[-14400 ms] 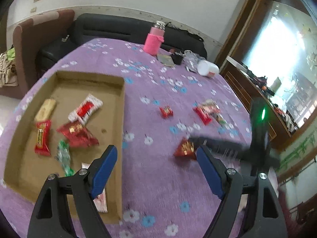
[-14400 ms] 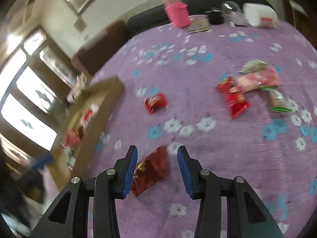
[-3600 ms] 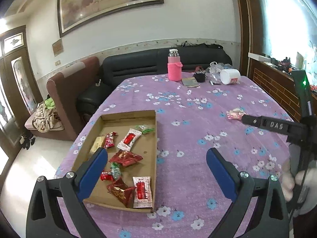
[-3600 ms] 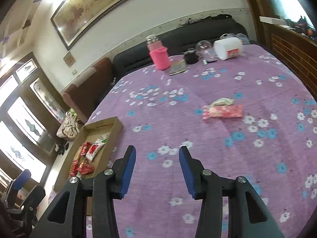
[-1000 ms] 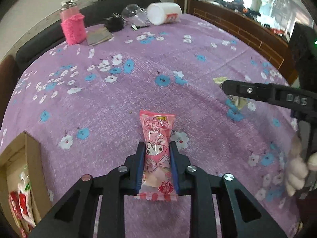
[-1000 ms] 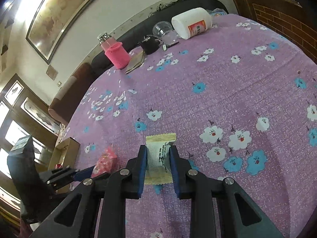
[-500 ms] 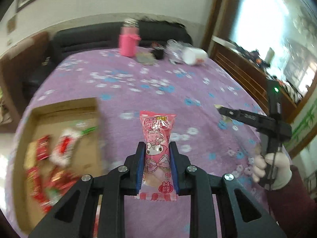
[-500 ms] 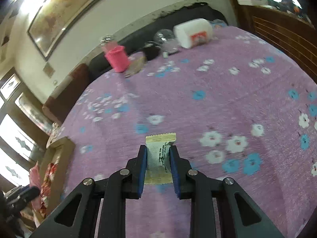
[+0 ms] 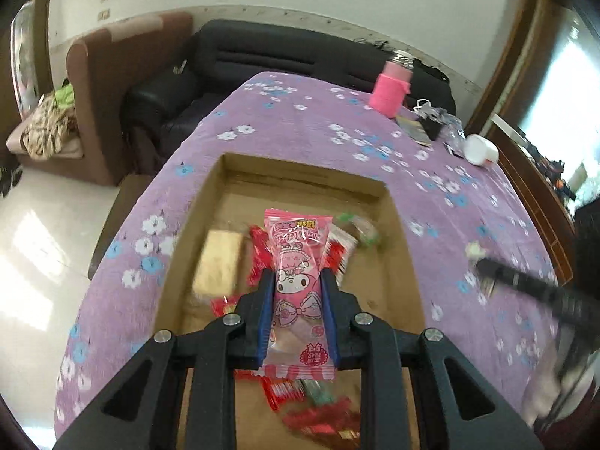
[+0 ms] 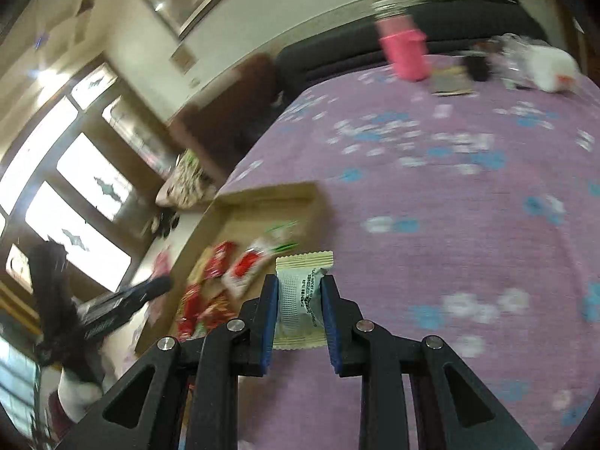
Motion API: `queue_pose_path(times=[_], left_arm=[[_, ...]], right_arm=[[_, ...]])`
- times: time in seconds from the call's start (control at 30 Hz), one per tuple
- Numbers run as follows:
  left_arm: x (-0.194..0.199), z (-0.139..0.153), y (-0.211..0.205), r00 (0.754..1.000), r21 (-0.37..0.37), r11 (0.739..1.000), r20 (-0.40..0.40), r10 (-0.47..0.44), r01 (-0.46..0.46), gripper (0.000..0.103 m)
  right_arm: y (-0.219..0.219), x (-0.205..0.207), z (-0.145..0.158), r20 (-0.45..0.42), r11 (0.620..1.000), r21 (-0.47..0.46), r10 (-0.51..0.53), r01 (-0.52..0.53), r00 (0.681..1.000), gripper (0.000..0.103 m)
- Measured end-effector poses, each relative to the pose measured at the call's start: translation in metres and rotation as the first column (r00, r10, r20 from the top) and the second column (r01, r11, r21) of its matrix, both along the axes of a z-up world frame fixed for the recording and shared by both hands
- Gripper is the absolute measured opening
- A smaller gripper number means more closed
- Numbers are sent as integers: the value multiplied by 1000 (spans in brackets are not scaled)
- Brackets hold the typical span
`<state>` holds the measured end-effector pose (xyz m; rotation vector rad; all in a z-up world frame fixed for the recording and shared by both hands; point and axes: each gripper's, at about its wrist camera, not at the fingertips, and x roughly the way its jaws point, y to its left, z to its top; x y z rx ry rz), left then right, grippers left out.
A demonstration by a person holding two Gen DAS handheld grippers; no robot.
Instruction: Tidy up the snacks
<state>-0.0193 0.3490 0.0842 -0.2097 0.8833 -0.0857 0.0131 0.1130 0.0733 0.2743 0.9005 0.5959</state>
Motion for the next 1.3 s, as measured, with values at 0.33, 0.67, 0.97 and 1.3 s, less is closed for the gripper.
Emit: queue_pose_path(times=[0.33,0.67,0.97,1.3], left_arm=[[63,-29,20,998,-39,999,-64,12,-14,26],[39,-5,16,1000,-16,1000,13,22,-21,57],[-77,61,-48,916,226,946,377,134,-231,96],[-134,86,-120,900,321,912,423,101,-253,103]], right_arm=[[92,23,-32,3,979,-191,72,-70,997,27],[81,7,-18,80,982,-186,35,-20,996,56],[3,-50,-3,169,976,-122,-159,180,973,59],[-56,-103,1,184,947,-94,-288,308,940,60]])
